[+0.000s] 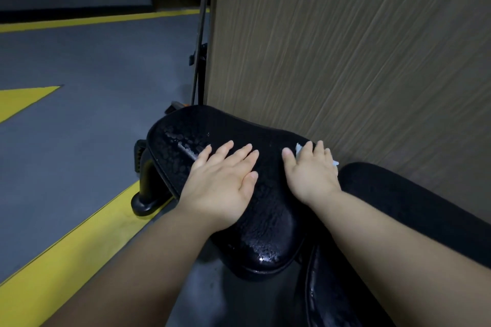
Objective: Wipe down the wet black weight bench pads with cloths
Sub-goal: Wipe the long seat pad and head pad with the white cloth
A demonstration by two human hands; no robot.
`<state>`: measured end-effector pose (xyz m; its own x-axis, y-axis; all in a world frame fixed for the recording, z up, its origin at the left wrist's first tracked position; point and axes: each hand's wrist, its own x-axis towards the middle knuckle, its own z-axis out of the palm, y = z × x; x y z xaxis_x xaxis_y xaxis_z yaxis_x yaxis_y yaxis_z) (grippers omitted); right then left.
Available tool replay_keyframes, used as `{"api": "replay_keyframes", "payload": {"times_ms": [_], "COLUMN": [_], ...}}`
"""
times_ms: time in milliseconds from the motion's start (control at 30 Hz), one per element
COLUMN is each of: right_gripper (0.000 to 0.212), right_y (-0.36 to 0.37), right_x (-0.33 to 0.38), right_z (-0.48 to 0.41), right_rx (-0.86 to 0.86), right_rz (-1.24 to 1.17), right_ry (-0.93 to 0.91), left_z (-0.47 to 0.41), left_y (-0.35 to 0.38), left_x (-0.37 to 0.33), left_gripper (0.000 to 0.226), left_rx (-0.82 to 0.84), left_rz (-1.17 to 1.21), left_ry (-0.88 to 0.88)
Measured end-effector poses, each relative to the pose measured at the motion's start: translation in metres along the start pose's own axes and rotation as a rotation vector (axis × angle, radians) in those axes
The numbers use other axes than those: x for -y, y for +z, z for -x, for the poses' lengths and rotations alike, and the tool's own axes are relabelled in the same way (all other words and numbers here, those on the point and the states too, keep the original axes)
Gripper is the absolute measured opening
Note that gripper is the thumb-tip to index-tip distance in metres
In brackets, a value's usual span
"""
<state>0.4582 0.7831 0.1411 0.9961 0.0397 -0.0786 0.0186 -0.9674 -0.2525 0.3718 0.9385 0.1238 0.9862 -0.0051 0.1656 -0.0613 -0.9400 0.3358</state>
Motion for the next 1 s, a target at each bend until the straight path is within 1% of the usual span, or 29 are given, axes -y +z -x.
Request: {"api": "replay_keyframes", "payload": {"times_ms": [133,233,300,400,500,567,700,767,867,1000], "right_gripper": [0.068,0.062,0.056,0.052,0.050,0.049,0.045,0.046,0.050,0.055], "right_y": [-0.009,-0.013,-0.013,-0.010,-0.009,-0.010,-0.014,-0.015,-0.017,-0.012], "right_x": [-0.008,-0.011,-0.012,-0.015,-0.020,-0.024,-0.027,-0.025,-0.016,0.022], "right_z": [-0.028,-0.034,-0.034,-0.030,-0.023,-0.020,-0.036,-0.051,-0.074,-0.093], "right_rx": [-0.016,-0.047,-0.087,-0.104,-0.084,-0.043,0.000,0.020,0.071,0.132], "right_rz": [-0.135,-0.239,-0.259,-0.163,-0.051,-0.064,-0.089,-0.087,-0.012,0.111], "right_ry": [0.028,0.047,0.043,0.042,0.013,-0.005,-0.039,-0.053,-0.065,-0.163], "left_z": [0.000,0.000,0.000,0.001,0.001,0.002,0.003,0.002,0.002,0.001], "left_y": [-0.001,0.001,0.002,0.003,0.002,0.001,0.002,0.002,0.002,0.003], "left_x": [0.001,0.003,0.003,0.003,0.004,0.004,0.009,0.012,0.013,0.012], "left_gripper": [0.052,0.062,0.066,0.074,0.066,0.067,0.080,0.081,0.078,0.076], "left_rx": [0.010,0.000,-0.006,-0.017,-0.019,-0.030,-0.063,-0.095,-0.126,-0.146], "left_rz": [0.015,0.009,0.012,0.014,0.021,0.051,0.074,0.091,0.102,0.098], "left_ry": [0.005,0.011,0.011,0.020,0.020,0.020,0.009,-0.014,-0.041,-0.056]}}
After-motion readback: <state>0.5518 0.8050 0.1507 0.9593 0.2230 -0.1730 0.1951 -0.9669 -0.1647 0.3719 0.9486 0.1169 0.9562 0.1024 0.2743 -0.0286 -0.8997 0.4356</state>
